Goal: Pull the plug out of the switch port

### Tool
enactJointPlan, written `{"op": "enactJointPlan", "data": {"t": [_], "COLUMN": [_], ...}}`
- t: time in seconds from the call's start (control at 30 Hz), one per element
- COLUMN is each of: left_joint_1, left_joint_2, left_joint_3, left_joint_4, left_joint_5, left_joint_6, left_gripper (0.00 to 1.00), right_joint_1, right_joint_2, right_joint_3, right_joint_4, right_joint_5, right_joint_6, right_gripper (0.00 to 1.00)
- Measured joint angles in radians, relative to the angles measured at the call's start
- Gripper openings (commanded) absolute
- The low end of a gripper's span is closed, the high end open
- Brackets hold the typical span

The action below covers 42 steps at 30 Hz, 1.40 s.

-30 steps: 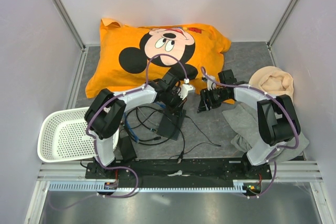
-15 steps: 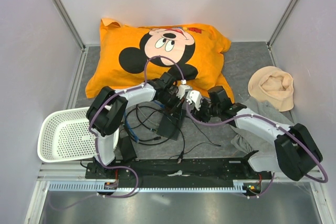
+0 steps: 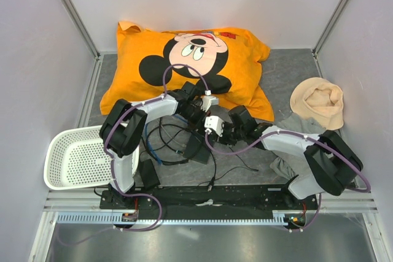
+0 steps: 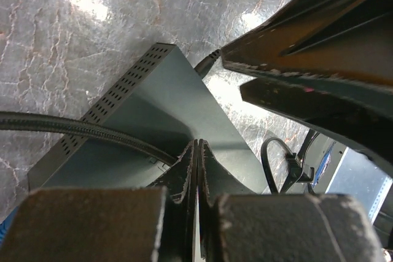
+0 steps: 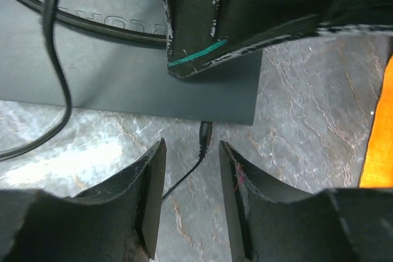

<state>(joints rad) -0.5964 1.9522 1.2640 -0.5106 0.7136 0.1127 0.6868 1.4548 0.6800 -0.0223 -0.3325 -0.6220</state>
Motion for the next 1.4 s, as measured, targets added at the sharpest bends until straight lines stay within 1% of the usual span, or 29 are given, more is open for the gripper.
{"op": "enactJointPlan", "data": {"t": [0.1,0.4,0.53,0.7,0.83,0.87,0.93,0.97,1.1,1.17,1.4], "left_joint_1": [0.002,0.005,0.005,0.005,0.006,0.006,0.006,0.006,0.010,0.016,0.027], "left_joint_2": [0.000,0.001,0.002,0.002,0.003,0.003,0.006,0.008,0.015,0.019,0.032], "left_joint_3": [0.000,0.000,-0.001,-0.001,-0.001,-0.001,-0.001,-0.001,-0.001,-0.001,0.003], "left_joint_4": [0.000,0.000,0.001,0.002,0.002,0.002,0.003,0.004,0.006,0.010,0.014], "left_joint_5": [0.000,0.005,0.006,0.008,0.012,0.013,0.019,0.023,0.038,0.048,0.064], "left_joint_6": [-0.003,-0.004,-0.004,-0.005,-0.006,-0.009,-0.012,-0.016,-0.029,-0.045,-0.080], "left_gripper": [0.01,0.02,0.02,0.02,0.02,0.01,0.01,0.01,0.02,0.01,0.02], "right_joint_1": [0.012,0.018,0.018,0.018,0.018,0.019,0.021,0.023,0.030,0.037,0.047], "right_joint_2": [0.033,0.076,0.118,0.164,0.175,0.177,0.179,0.179,0.190,0.204,0.232], "right_joint_3": [0.003,0.019,0.060,0.108,0.129,0.132,0.135,0.137,0.154,0.180,0.216], "right_joint_4": [0.014,0.064,0.039,-0.024,-0.056,-0.063,-0.071,-0.076,-0.096,-0.114,-0.115], "right_joint_5": [0.025,0.092,0.099,0.102,0.100,0.097,0.097,0.098,0.122,0.148,0.185], "right_joint_6": [-0.017,-0.018,-0.018,-0.019,-0.020,-0.019,-0.018,-0.014,0.025,0.067,0.165], "right_gripper": [0.43,0.41,0.41,0.37,0.29,0.24,0.19,0.13,0.06,0.00,0.00]}}
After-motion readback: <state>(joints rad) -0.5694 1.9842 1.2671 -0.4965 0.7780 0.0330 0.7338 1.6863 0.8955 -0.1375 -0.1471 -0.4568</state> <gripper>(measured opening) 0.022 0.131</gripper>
